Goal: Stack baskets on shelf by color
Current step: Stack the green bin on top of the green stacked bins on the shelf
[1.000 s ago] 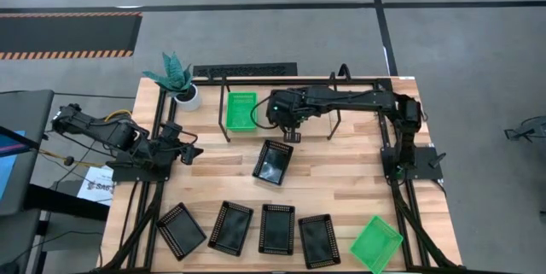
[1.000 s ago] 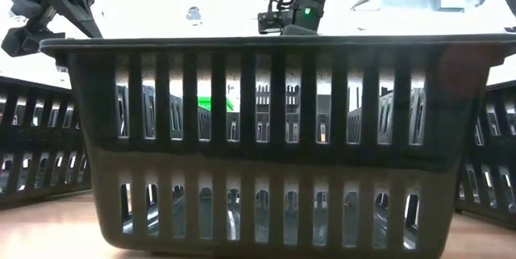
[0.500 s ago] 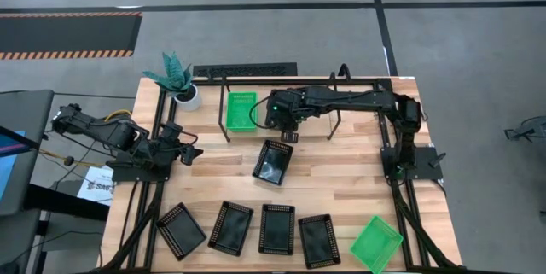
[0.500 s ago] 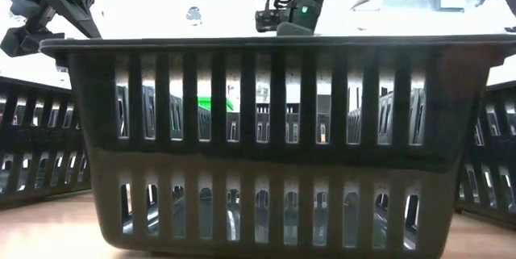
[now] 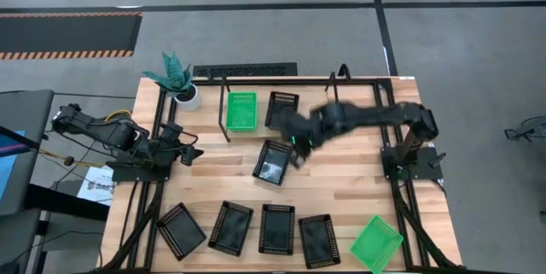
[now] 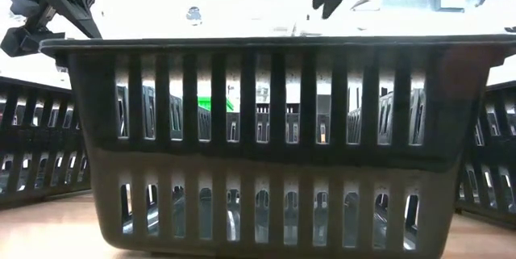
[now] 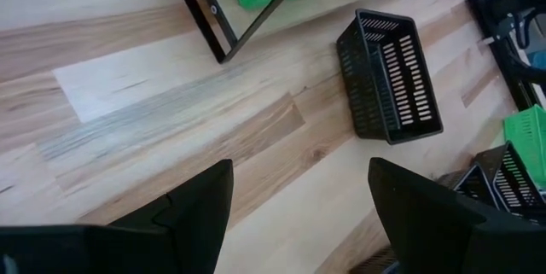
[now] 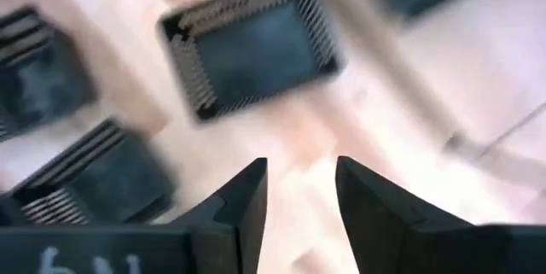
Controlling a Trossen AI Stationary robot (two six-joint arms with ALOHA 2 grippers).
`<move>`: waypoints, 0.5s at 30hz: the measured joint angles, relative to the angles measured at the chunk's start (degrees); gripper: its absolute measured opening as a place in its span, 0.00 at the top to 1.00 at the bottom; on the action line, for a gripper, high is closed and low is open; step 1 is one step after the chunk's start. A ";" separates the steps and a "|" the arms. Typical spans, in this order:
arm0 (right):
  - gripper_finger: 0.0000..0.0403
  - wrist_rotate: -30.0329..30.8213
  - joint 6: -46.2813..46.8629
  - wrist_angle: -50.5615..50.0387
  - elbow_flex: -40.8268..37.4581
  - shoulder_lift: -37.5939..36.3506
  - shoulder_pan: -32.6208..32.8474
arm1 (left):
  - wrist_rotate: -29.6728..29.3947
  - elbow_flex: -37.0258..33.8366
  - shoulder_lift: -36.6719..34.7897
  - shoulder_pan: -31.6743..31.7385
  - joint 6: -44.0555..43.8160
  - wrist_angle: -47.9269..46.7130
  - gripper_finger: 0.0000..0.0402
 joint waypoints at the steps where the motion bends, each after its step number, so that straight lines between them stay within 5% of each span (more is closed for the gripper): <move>1: 0.60 0.03 4.23 -1.13 -0.02 0.06 2.40 | 0.16 0.00 0.00 0.02 0.35 0.02 0.35; 15: 0.52 0.99 71.38 -11.02 -2.49 2.38 32.73 | 2.24 0.00 0.00 0.02 2.57 0.07 0.35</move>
